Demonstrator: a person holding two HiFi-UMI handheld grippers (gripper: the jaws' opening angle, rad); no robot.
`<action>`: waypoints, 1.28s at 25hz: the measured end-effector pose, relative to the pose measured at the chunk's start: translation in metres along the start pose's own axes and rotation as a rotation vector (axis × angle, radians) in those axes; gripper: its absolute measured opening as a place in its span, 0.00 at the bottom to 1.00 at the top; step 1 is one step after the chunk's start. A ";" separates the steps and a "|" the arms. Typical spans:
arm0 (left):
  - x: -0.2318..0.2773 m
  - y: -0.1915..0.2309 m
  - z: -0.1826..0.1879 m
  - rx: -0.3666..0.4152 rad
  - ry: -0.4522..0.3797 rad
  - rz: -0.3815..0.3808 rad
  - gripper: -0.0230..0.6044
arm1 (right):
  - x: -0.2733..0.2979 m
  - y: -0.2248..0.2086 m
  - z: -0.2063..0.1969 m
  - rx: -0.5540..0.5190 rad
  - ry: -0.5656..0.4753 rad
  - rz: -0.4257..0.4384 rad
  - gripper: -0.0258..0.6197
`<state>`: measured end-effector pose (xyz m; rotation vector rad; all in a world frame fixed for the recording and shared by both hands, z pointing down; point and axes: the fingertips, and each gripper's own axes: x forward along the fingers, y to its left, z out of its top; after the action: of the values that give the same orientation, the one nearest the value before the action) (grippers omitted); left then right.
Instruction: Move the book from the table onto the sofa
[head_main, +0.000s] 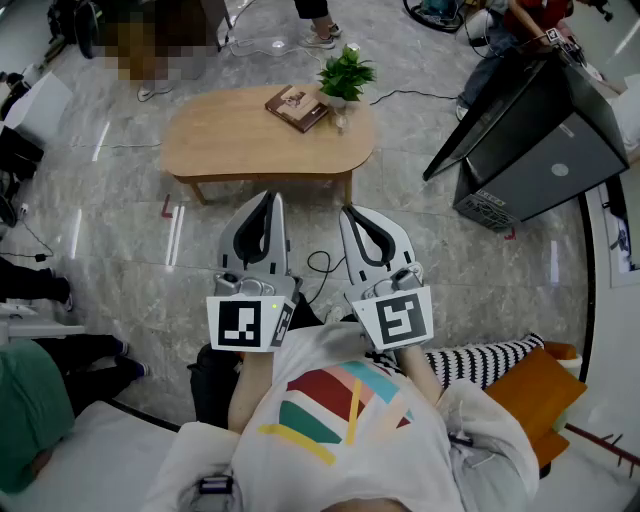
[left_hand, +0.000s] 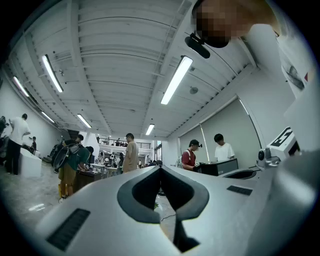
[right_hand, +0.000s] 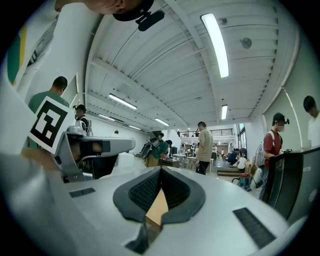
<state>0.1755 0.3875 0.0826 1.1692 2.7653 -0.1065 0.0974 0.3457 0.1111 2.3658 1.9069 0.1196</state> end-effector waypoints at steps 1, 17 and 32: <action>0.000 0.002 0.000 -0.001 0.002 0.003 0.05 | 0.001 0.001 0.000 -0.002 0.000 0.004 0.06; 0.014 0.043 -0.018 -0.029 0.036 0.013 0.05 | 0.041 0.009 -0.008 0.092 0.002 0.009 0.06; 0.065 0.228 -0.017 -0.079 0.011 0.056 0.05 | 0.205 0.043 0.022 0.067 0.013 -0.022 0.06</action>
<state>0.2930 0.5942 0.0865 1.2290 2.7165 0.0152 0.1852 0.5363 0.0947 2.3910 1.9720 0.0705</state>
